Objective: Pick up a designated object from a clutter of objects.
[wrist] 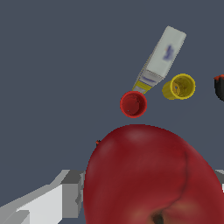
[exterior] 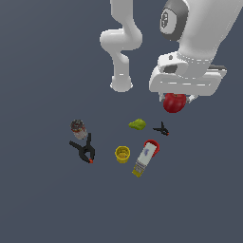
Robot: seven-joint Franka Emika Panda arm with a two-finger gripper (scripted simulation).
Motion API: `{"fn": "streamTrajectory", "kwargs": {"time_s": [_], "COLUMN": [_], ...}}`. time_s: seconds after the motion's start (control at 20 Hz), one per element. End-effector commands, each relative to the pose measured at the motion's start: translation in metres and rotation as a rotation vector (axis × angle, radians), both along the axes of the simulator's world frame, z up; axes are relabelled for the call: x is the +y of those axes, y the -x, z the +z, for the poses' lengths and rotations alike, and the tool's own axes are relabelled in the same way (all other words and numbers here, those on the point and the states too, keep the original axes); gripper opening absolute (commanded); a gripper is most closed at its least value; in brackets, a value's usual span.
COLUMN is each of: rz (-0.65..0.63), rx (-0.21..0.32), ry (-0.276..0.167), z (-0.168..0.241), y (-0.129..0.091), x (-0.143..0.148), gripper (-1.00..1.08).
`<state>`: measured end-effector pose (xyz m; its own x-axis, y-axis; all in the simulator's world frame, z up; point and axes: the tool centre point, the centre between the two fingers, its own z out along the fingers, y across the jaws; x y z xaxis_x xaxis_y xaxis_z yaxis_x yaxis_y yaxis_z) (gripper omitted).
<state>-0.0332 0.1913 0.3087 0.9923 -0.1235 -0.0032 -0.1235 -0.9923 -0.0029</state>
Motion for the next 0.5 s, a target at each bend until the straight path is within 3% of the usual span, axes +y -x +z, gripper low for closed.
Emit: {"fn": "streamTrajectory", "kwargs": {"time_s": [0.0, 0.45], "rz": [0.0, -0.002], "rx": [-0.002, -0.002], "ry": [0.001, 0.002], "z": [0.021, 0.08], "y": [-0.01, -0.043], "x": [0.0, 0.0], "gripper": [-1.0, -1.0]}}
